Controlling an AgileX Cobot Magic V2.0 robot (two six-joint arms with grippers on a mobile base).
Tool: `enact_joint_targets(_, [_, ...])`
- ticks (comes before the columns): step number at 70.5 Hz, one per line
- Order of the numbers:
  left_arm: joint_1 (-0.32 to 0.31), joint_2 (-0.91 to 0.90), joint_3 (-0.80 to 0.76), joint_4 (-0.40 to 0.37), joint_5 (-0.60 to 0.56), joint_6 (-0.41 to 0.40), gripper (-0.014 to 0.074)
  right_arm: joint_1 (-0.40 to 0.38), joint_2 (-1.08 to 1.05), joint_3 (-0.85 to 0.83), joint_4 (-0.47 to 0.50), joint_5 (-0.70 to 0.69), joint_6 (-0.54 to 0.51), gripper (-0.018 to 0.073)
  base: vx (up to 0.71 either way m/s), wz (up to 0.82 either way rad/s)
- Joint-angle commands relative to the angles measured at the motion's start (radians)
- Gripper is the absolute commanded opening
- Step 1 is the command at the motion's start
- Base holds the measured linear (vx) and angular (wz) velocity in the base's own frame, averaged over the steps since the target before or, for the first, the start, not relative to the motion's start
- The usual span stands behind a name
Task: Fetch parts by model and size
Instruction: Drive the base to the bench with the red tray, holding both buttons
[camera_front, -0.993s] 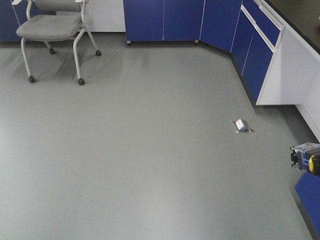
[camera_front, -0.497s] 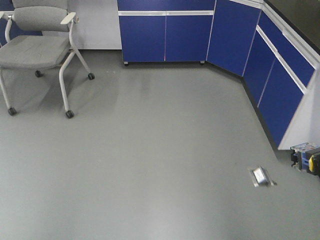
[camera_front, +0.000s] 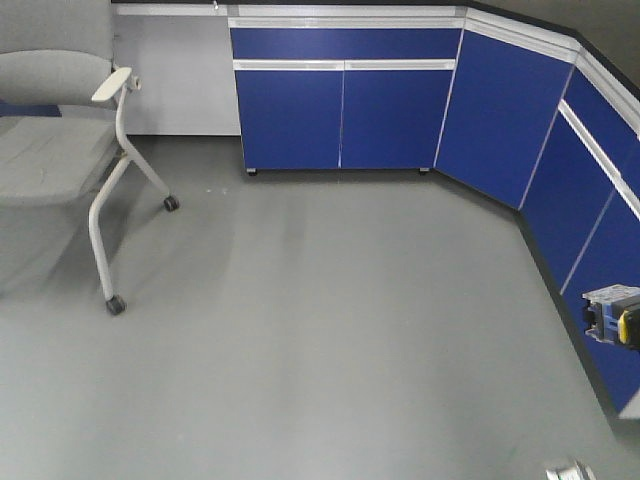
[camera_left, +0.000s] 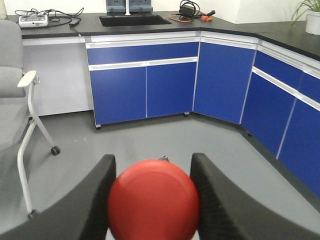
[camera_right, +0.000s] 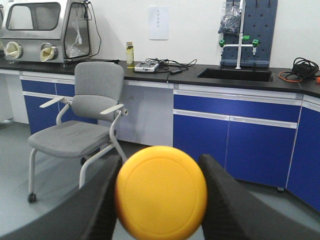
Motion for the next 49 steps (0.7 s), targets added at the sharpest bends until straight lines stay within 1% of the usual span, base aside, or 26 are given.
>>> enact_joint_targets(1, [0.001, 0.013, -0.025, -0.001, -0.085, -0.001, -0.0008, -0.005, 0.014, -0.031, -0.002, -0.083, -0.009, -0.001, 0.65, 0.01])
enact_joint_targets(20, [0.001, 0.013, -0.025, -0.001, -0.085, -0.001, -0.0008, -0.004, 0.014, -0.031, -0.002, -0.083, -0.009, -0.001, 0.59, 0.0])
enact_joint_targets(29, [0.001, 0.013, -0.025, -0.001, -0.085, -0.001, -0.0008, -0.004, 0.014, -0.031, -0.002, -0.083, -0.009, -0.001, 0.51, -0.15])
enact_joint_targets(38, [0.001, 0.013, -0.025, -0.001, -0.085, -0.001, -0.0008, -0.004, 0.014, -0.031, -0.002, -0.083, -0.009, -0.001, 0.44, -0.5])
enact_joint_targets(49, [0.001, 0.013, -0.025, -0.001, -0.085, -0.001, -0.0008, -0.004, 0.014, -0.031, -0.002, -0.083, -0.009, -0.001, 0.38, -0.82])
